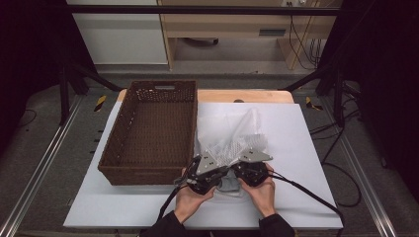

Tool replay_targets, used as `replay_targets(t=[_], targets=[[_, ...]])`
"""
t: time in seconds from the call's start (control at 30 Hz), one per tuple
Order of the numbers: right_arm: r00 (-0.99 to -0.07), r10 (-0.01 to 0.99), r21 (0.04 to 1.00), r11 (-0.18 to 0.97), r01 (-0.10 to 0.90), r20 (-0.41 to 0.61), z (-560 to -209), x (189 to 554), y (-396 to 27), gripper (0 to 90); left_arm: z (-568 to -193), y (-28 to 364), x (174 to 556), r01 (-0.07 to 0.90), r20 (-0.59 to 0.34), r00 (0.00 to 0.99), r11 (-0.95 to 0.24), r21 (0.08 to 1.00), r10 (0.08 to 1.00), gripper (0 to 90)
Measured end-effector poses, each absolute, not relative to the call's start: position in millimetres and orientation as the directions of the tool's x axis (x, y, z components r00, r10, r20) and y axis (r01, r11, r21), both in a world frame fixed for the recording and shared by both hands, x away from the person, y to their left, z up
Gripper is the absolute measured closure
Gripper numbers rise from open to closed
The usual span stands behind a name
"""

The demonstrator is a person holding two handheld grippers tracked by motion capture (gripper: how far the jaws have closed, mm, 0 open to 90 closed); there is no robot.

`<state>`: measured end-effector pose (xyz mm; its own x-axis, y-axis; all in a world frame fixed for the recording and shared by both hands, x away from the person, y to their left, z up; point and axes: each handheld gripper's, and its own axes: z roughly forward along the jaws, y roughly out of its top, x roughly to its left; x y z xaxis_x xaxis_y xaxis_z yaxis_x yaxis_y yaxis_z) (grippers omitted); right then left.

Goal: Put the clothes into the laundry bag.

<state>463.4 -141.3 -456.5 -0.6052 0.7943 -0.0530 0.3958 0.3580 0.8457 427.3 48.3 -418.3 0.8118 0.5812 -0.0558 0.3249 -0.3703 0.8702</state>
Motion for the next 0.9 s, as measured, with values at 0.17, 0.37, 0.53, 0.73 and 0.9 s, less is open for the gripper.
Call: replay_targets(t=[0.17,0.37,0.53,0.73,0.9], targets=[[-0.477,0.877,0.866,0.283,0.412,-0.06,-466,487,-143,73.7,-420,49,426,0.327,-0.05,0.815,-0.386,0.863,0.578,88.8],[-0.578,0.813,0.854,0.347,0.387,-0.068,-452,472,-154,46.5,-428,50,433,0.349,-0.049,0.797,-0.392,0.851,0.602,88.8],[-0.657,0.752,0.841,0.388,0.377,-0.053,-443,450,-170,29.6,-427,52,436,0.35,-0.05,0.788,-0.379,0.857,0.614,88.8],[-0.678,0.733,0.836,0.409,0.365,-0.062,-451,438,-175,27.6,-426,54,436,0.35,-0.052,0.785,-0.372,0.86,0.617,88.7],[-0.692,0.721,0.819,0.424,0.386,-0.048,-460,440,-170,34.9,-428,53,436,0.349,-0.047,0.787,-0.381,0.856,0.615,88.6]])
